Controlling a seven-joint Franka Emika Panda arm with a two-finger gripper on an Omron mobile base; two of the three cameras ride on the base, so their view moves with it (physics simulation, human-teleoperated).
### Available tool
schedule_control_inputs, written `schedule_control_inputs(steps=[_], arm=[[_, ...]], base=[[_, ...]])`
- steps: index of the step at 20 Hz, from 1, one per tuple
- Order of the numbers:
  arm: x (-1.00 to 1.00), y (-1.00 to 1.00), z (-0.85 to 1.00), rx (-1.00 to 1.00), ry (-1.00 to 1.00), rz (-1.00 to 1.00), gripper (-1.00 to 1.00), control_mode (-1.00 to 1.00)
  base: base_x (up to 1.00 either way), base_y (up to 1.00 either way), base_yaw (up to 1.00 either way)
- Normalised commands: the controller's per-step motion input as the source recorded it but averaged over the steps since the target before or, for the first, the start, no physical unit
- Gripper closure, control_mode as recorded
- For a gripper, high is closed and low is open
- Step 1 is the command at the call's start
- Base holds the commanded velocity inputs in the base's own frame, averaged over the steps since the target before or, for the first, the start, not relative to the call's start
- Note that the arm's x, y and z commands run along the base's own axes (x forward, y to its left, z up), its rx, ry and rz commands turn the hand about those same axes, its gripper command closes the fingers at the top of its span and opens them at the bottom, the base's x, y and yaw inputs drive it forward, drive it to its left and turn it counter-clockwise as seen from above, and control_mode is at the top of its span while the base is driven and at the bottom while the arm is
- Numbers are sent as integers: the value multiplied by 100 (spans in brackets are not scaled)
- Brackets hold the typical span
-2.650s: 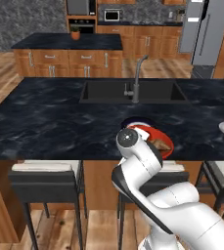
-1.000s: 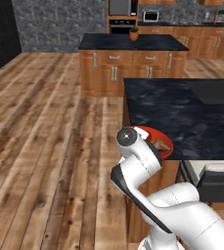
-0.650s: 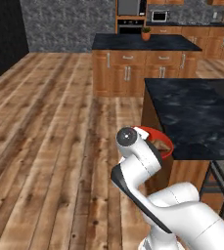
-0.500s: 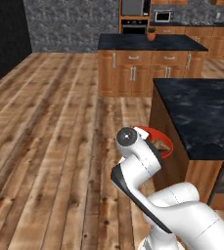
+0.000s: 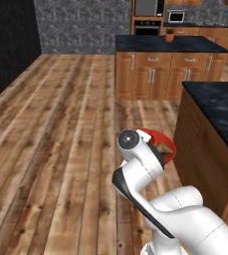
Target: Pick the chicken drumstick and tomato from their plates and place them in the bowl. Then put the bowl in the fridge.
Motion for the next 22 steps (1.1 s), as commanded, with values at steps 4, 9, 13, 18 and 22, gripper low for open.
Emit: schedule_control_inputs(steps=[4,9,13,18,22], arm=[[0,0,0,0,0,0,100,100],[0,0,0,0,0,0,100,100],[0,0,0,0,0,0,100,100],[0,0,0,0,0,0,100,100],[0,0,0,0,0,0,100,100]], base=[[68,36,0],[66,23,-6],[66,22,-6],[69,22,-5],[74,21,-4]])
